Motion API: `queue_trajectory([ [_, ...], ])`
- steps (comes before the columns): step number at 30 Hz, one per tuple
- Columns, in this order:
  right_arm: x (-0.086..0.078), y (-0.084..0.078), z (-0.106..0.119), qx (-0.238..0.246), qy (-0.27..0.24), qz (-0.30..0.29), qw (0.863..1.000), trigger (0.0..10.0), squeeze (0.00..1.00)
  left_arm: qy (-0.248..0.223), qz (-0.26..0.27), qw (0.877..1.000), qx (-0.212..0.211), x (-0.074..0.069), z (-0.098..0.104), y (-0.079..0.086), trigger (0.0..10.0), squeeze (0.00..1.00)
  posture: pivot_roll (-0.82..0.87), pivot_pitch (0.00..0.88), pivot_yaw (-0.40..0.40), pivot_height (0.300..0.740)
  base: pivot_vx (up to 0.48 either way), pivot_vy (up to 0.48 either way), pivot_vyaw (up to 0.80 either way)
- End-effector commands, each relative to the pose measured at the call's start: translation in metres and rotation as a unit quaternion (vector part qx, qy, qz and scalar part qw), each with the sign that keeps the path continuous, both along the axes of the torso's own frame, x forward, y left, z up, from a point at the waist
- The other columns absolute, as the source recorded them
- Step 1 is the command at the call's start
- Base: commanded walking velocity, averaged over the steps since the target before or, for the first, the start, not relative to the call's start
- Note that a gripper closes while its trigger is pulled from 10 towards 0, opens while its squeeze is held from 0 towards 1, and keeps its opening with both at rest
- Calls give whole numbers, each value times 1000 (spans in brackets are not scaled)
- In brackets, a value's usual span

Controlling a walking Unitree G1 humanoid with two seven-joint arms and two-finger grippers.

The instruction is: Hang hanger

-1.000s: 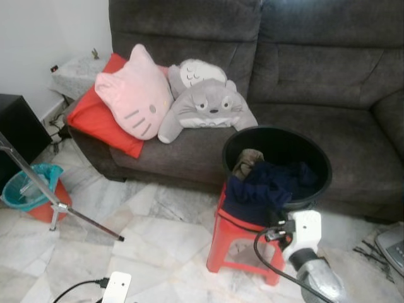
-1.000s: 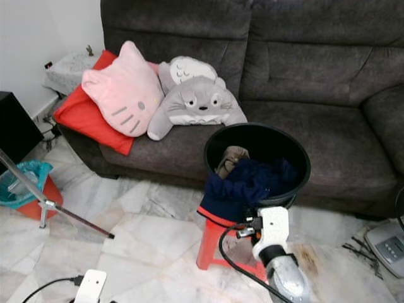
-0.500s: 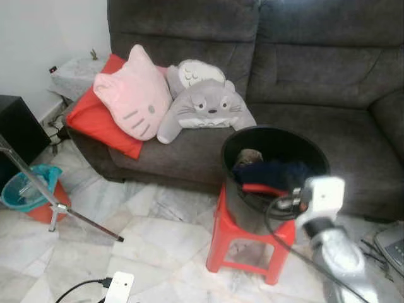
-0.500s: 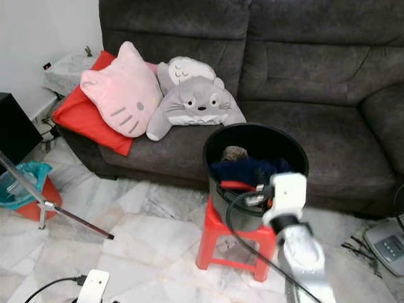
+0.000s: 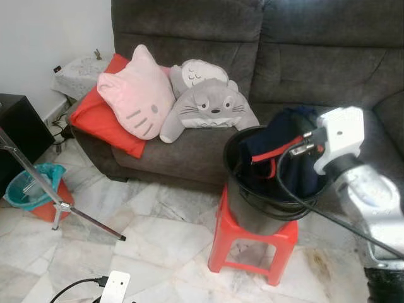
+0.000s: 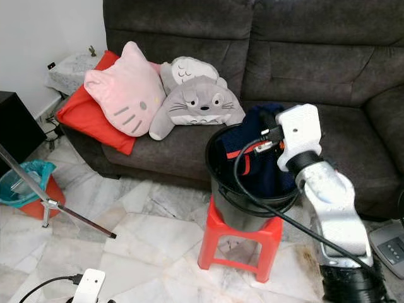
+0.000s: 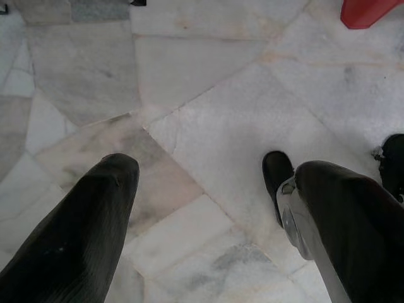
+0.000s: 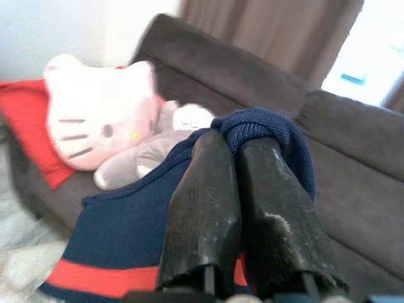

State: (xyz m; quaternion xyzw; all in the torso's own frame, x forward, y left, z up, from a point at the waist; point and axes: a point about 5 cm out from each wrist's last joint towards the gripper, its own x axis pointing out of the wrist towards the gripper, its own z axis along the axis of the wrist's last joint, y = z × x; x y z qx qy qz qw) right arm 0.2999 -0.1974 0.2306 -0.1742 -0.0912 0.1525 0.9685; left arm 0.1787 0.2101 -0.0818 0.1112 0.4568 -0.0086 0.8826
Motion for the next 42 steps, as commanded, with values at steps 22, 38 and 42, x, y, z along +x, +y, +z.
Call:
queue_trajectory([
  [22,-7,-29,69,-245,1,130,961,0,0,9,-17,1000,3,9,2,-9,10000,0,-74,0,75,740,0,0,0],
  [38,-31,30,-27,-260,174,359,879,0,0,7,-16,1000,2,11,4,-3,10000,0,-55,0,69,740,0,0,0],
  [42,-22,14,-57,-303,213,295,881,2980,0,10,-16,1000,1,10,3,-2,10000,0,-52,0,65,740,0,0,0],
])
